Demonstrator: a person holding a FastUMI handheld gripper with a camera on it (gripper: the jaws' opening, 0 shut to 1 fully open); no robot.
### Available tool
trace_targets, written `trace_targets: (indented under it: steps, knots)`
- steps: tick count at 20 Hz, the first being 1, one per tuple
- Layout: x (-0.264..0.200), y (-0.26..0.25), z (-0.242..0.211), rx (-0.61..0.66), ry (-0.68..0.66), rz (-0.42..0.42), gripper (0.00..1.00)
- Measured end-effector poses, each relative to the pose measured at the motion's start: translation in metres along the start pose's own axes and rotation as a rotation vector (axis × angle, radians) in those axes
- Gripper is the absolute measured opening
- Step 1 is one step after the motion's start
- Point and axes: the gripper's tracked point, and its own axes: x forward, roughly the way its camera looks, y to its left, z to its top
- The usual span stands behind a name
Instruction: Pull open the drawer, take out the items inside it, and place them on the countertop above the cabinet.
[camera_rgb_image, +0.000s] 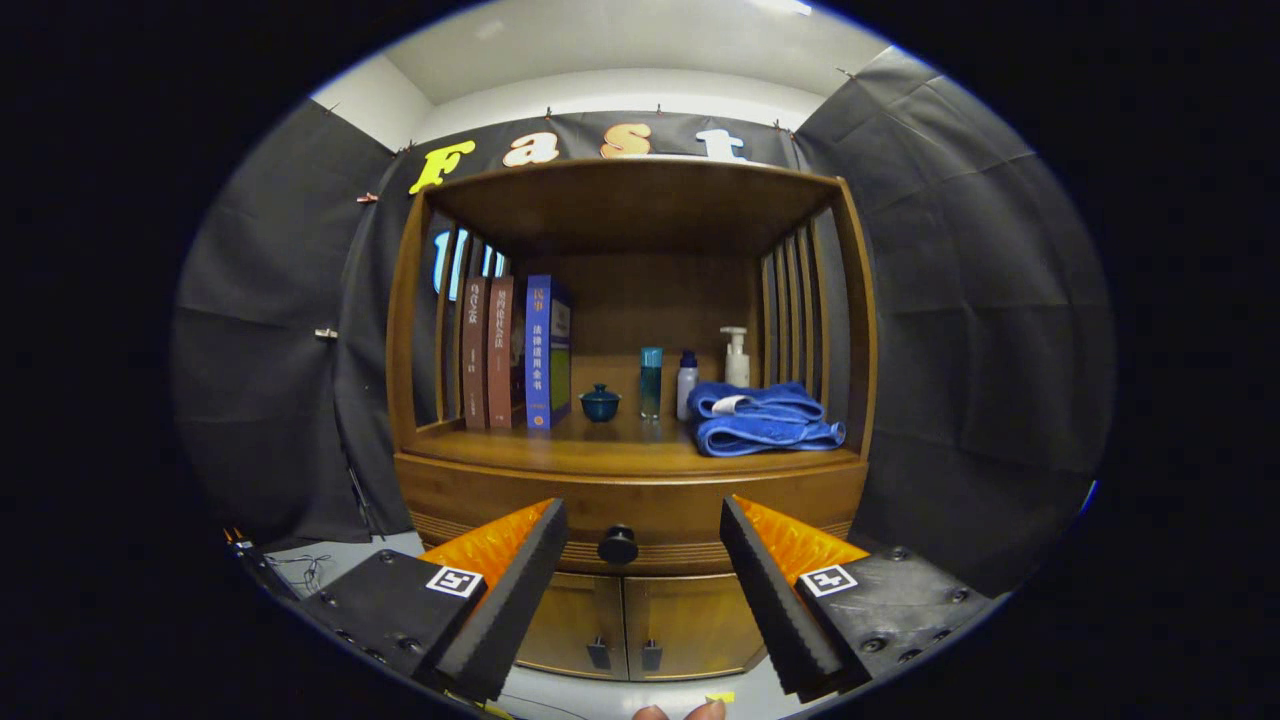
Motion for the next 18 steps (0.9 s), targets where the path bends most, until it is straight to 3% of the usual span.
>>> trace_targets:
  steps: [6,13,18]
  knots:
    - [0.049,-0.001,-0.062,0.032,0.07,0.025,1.0]
    - [0.092,0.026,-0.091,0.024,0.138,0.073,0.99]
    - [0.106,0.026,-0.098,0.051,0.154,0.042,0.51]
